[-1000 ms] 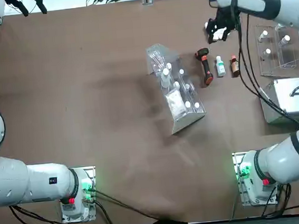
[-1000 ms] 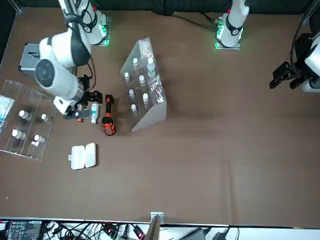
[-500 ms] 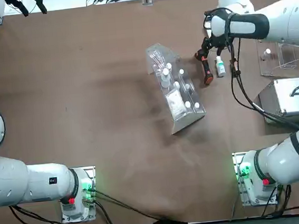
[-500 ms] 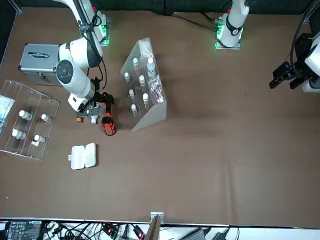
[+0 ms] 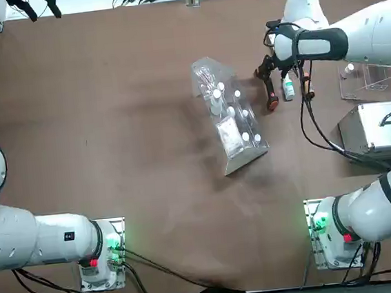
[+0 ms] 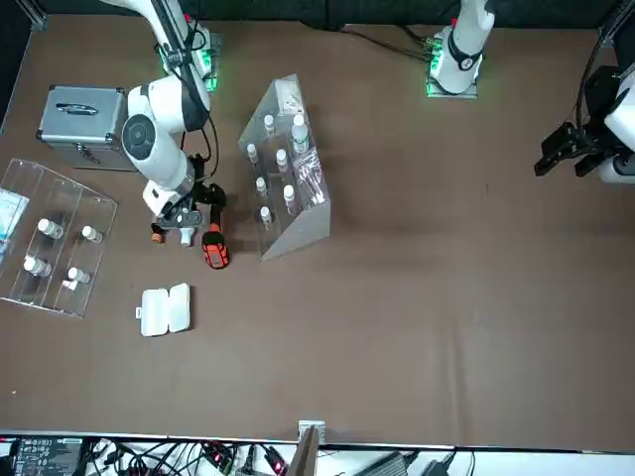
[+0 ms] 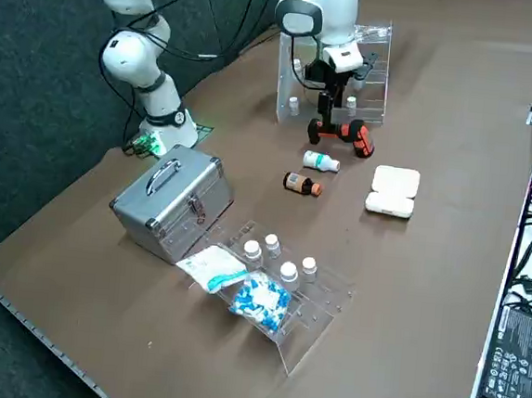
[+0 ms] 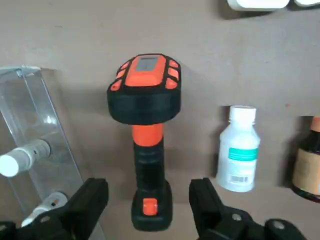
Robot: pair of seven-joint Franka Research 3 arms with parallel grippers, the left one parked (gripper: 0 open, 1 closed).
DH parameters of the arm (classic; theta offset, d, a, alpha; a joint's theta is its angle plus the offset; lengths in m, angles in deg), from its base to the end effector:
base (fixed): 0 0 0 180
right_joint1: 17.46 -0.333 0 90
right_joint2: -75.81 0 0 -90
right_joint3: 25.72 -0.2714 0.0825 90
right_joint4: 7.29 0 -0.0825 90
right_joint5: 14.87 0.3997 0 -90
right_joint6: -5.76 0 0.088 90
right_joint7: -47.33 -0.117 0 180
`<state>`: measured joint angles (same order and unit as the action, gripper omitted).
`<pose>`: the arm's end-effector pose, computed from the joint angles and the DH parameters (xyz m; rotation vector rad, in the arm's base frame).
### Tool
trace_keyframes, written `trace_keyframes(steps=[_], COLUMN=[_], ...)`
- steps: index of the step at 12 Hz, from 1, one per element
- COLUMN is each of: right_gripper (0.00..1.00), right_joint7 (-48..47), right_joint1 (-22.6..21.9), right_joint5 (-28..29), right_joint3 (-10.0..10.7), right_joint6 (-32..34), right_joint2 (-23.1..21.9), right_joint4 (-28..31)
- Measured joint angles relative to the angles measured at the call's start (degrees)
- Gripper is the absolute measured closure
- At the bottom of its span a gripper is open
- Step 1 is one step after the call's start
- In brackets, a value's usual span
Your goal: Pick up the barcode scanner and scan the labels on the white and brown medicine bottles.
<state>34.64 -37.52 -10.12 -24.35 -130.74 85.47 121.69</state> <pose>0.5079 0.1730 0.2211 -3.1000 -0.0679 0.0773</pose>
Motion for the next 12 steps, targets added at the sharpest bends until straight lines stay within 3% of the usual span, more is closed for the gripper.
trace_keyframes(steps=[4, 12], right_gripper=[0.00, 0.00], right_joint7=[-5.6, -6.6], right_joint1=[-1.2, -1.2], right_joint5=[0.0, 0.0], right_joint3=[0.0, 0.2], right_joint6=[-2.2, -2.8], right_joint2=[2.2, 4.2], right_joint4=[0.9, 0.8])
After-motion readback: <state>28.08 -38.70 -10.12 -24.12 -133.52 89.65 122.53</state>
